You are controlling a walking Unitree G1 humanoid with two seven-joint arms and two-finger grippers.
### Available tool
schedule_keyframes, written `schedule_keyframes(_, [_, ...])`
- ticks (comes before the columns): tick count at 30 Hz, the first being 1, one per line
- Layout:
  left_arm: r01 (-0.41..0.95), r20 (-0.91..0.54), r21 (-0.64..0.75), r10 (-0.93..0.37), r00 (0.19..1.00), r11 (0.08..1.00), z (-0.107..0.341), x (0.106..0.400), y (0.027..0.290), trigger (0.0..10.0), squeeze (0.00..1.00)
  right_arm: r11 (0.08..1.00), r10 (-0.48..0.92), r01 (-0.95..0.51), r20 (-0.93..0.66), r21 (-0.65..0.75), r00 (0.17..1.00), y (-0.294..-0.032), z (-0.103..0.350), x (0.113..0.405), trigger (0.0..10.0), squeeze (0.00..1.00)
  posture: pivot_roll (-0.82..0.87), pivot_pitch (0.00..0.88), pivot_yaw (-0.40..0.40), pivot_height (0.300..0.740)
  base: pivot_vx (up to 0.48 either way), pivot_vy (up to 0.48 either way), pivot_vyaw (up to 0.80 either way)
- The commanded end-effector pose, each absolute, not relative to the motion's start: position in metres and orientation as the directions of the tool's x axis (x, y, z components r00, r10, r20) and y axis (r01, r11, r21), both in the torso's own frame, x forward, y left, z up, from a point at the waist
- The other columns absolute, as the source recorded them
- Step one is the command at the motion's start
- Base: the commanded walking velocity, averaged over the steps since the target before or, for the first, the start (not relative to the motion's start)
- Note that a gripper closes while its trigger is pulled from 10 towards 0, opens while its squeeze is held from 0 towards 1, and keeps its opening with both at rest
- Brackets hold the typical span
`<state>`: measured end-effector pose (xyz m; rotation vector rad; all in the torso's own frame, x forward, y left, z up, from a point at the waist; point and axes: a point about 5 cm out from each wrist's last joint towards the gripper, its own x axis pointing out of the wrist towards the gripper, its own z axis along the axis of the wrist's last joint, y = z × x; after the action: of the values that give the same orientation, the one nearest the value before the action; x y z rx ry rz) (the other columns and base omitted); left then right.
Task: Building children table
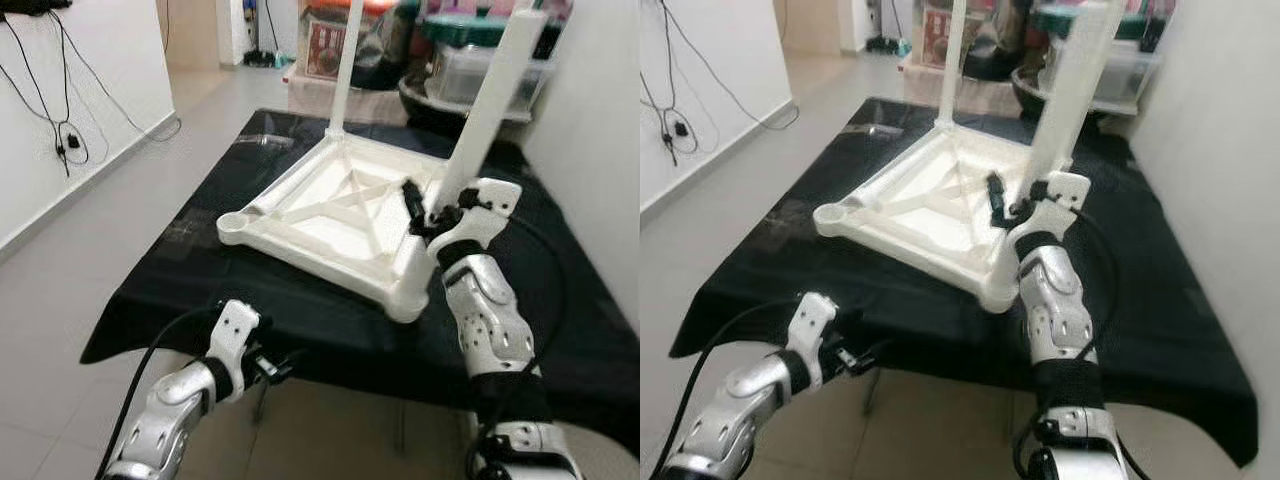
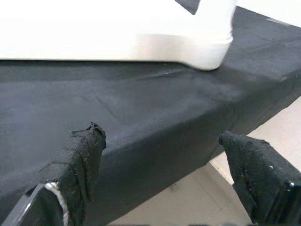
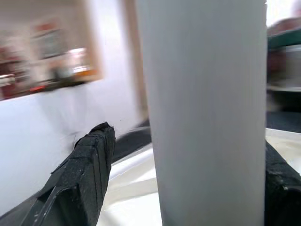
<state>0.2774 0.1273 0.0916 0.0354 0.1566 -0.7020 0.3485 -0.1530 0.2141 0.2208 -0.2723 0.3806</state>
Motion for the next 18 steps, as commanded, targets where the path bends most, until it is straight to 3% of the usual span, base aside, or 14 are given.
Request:
schedule_keyframes(1, [0.654,-0.159,-0.034,-0.650,0.743,0.755,0.091,0.276,0.123,10.0,0.00,0.825,0.513,-0.551,0.243,0.126,0.823,-0.132,0.199,0.344,9.3,0.00,0.08,0.000,-0.109,0.740,0.000,0.000,0.00])
schedule_keyframes(3, [0.655,-0.160,-0.032,-0.651,0.742,0.755,0.092,0.277,0.124,10.0,0.00,0.802,0.571,-0.591,0.176,0.089,0.801,-0.125,0.185,0.347,9.6,0.00,0.08,0.000,-0.108,0.740,0.000,0.000,0.00])
schedule_keyframes(7, [0.656,-0.160,-0.028,-0.651,0.742,0.755,0.093,0.279,0.126,10.0,0.00,0.825,0.558,-0.563,0.095,0.037,0.824,-0.121,0.172,0.353,9.8,0.00,0.08,0.000,-0.108,0.740,0.000,0.000,0.00])
schedule_keyframes(8, [0.655,-0.162,-0.023,-0.649,0.743,0.756,0.093,0.280,0.127,10.0,0.00,0.861,0.506,-0.507,0.029,0.048,0.862,-0.118,0.165,0.363,4.9,0.00,0.09,0.000,-0.107,0.740,0.000,0.000,0.00])
schedule_keyframes(9, [0.655,-0.162,-0.023,-0.649,0.743,0.756,0.093,0.280,0.127,10.0,0.00,0.861,0.506,-0.507,0.029,0.048,0.862,-0.118,0.165,0.363,4.9,0.00,0.09,0.000,-0.107,0.740,0.000,0.000,0.00])
schedule_keyframes(10, [0.655,-0.161,-0.024,-0.649,0.743,0.755,0.094,0.280,0.126,10.0,0.00,0.869,0.491,-0.490,0.011,0.064,0.871,-0.117,0.163,0.366,0.6,0.00,0.09,0.000,-0.107,0.740,0.000,0.000,0.00])
schedule_keyframes(11, [0.655,-0.161,-0.024,-0.649,0.743,0.755,0.094,0.280,0.126,10.0,0.00,0.869,0.491,-0.490,0.011,0.064,0.871,-0.117,0.163,0.366,0.6,0.00,0.09,0.000,-0.107,0.740,0.000,0.000,0.00])
schedule_keyframes(12, [0.656,-0.159,-0.025,-0.650,0.743,0.755,0.094,0.280,0.125,10.0,0.00,0.876,0.478,-0.475,-0.021,0.078,0.878,-0.117,0.161,0.368,0.0,0.00,0.10,0.000,-0.108,0.740,0.000,0.000,0.00])
schedule_keyframes(15, [0.658,-0.158,-0.027,-0.653,0.741,0.753,0.094,0.278,0.124,10.0,0.00,0.911,0.411,-0.405,-0.103,0.073,0.906,-0.122,0.153,0.371,0.0,0.00,0.10,0.000,-0.111,0.740,0.000,0.000,0.00])
schedule_keyframes(16, [0.658,-0.158,-0.029,-0.653,0.741,0.753,0.094,0.277,0.124,10.0,0.00,0.942,0.335,-0.327,-0.143,0.076,0.931,-0.129,0.148,0.374,0.0,0.00,0.10,0.000,-0.111,0.740,0.000,0.000,0.00])
schedule_keyframes(17, [0.656,-0.163,-0.028,-0.651,0.742,0.755,0.092,0.276,0.125,10.0,0.00,0.985,0.154,-0.138,-0.165,0.104,0.974,-0.147,0.144,0.377,0.0,0.00,0.10,0.000,-0.110,0.740,0.000,0.000,0.00])
schedule_keyframes(18, [0.656,-0.163,-0.028,-0.651,0.742,0.755,0.092,0.276,0.125,10.0,0.00,0.985,0.154,-0.138,-0.165,0.104,0.974,-0.147,0.144,0.377,0.0,0.00,0.10,0.000,-0.110,0.740,0.000,0.000,0.00])
